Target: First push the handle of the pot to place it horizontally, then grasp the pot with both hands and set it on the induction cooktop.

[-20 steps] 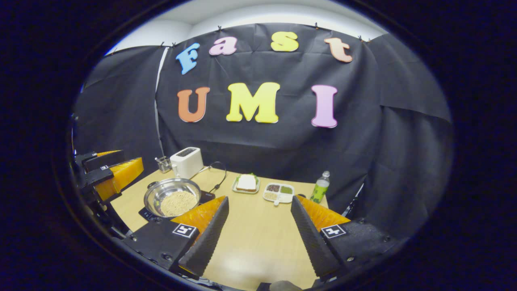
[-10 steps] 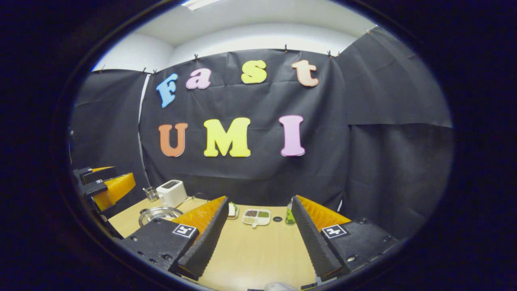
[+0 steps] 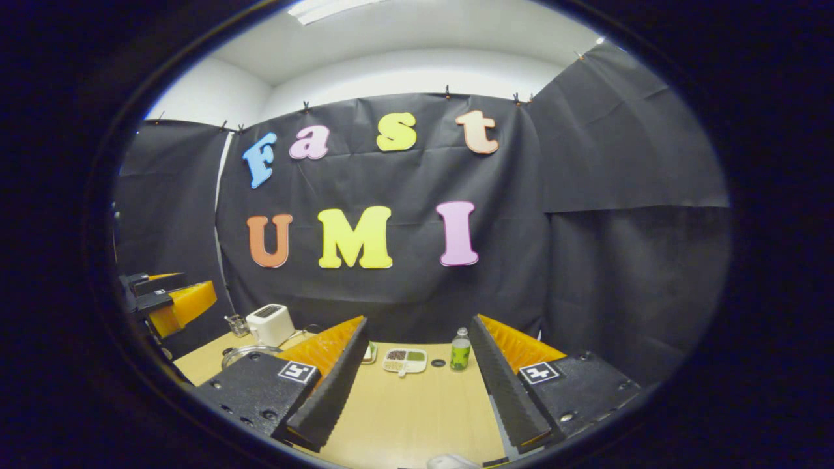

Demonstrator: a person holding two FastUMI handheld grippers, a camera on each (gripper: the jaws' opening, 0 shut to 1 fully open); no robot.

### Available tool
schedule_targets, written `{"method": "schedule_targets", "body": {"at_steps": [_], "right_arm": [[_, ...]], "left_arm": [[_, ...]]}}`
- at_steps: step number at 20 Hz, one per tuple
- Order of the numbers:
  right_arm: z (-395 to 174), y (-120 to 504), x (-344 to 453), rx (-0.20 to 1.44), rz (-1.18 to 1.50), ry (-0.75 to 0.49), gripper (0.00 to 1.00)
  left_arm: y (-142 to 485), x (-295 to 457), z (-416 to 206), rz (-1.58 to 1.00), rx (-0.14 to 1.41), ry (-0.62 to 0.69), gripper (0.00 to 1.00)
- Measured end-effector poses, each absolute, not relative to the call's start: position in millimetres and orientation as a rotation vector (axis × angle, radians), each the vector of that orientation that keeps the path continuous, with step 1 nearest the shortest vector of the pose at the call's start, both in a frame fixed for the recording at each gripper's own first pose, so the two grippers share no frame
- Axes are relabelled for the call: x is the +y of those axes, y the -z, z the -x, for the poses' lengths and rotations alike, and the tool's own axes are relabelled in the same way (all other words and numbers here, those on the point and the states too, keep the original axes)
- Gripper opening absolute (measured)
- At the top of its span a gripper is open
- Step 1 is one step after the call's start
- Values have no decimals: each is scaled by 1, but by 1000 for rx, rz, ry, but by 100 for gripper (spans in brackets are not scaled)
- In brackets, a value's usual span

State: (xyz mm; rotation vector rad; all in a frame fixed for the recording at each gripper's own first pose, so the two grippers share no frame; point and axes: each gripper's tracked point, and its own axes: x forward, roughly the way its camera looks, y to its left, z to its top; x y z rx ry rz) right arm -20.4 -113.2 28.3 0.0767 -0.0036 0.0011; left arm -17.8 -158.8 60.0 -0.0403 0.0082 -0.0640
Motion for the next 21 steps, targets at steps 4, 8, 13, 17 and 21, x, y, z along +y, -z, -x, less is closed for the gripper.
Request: {"method": "schedule_targets", "body": {"at_steps": [4,8,13,17,21], "right_arm": [[23,-29,-116,-2,-80,4,98],[24,-34,-120,-5,-80,3,98],[24,-35,-117,-5,-78,-12,98],[25,-35,-116,-6,-74,-25,97],[23,-36,-117,-10,-79,-33,97]], "left_arm": [[-60,-168,18,35,15,83,96],[-65,-169,19,34,7,74,96],[-67,-166,21,37,1,59,96],[-68,-164,24,38,-2,44,96],[-69,-165,26,38,-7,33,96]]}}
